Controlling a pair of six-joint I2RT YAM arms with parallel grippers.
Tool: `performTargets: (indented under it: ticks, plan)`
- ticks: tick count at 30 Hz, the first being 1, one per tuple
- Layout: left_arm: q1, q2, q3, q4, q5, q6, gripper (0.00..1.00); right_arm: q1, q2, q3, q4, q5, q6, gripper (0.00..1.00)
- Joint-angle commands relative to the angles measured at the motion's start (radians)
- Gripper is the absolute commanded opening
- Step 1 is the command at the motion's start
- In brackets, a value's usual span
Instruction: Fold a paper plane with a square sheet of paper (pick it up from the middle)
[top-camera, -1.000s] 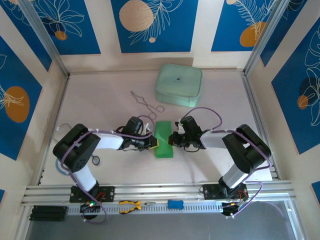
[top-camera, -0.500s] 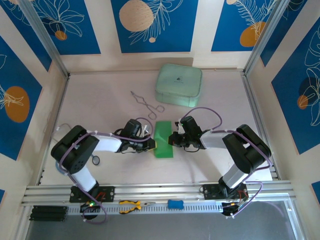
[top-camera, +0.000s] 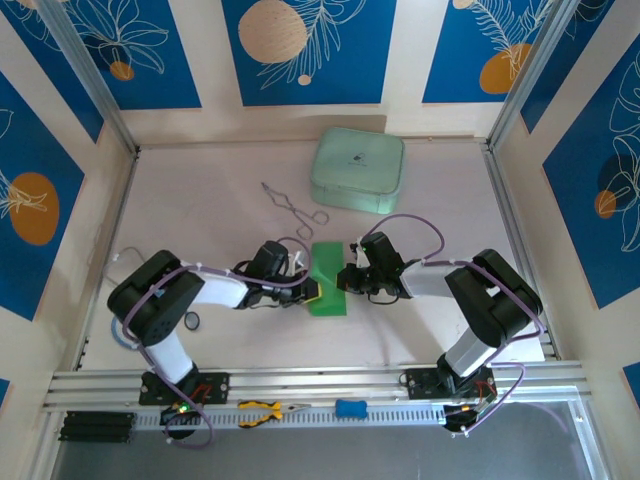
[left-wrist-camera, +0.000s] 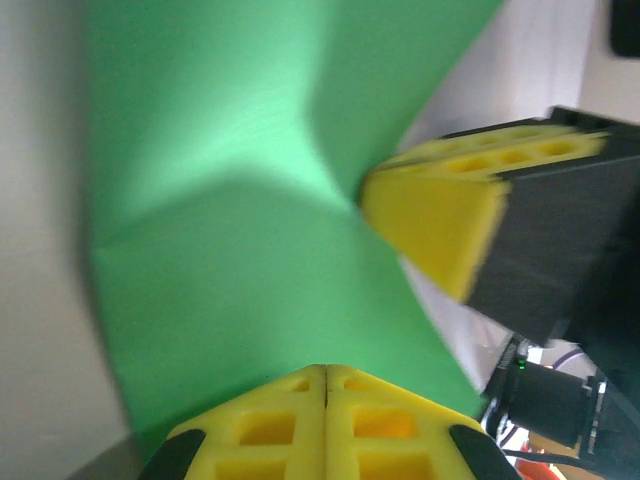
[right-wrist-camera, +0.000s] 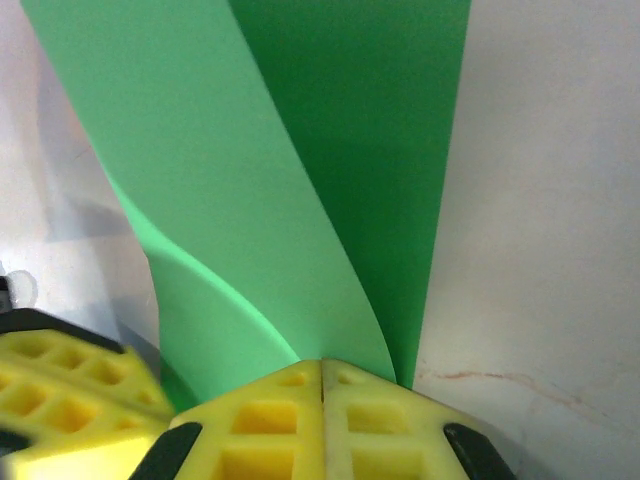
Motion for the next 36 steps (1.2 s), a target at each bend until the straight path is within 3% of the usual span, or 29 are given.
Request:
performTargets:
  ticks: [1, 8, 20, 36]
  plan:
    - [-0.006, 0.042, -0.047, 0.046, 0.004, -0.011, 0.00, -0.001, 0.039, -0.046, -0.174, 0.102, -0.005, 0.00]
    - [-0.005, 0.039, -0.086, 0.000, -0.021, 0.039, 0.00, -0.002, 0.040, -0.045, -0.178, 0.102, -0.005, 0.00]
    - [-0.026, -0.159, 0.042, -0.234, -0.043, 0.084, 0.00, -0.002, 0.029, -0.046, -0.184, 0.112, -0.004, 0.00]
    - [-0.047, -0.053, -0.063, -0.095, -0.052, 0.059, 0.00, -0.001, 0.027, -0.047, -0.184, 0.114, -0.004, 0.00]
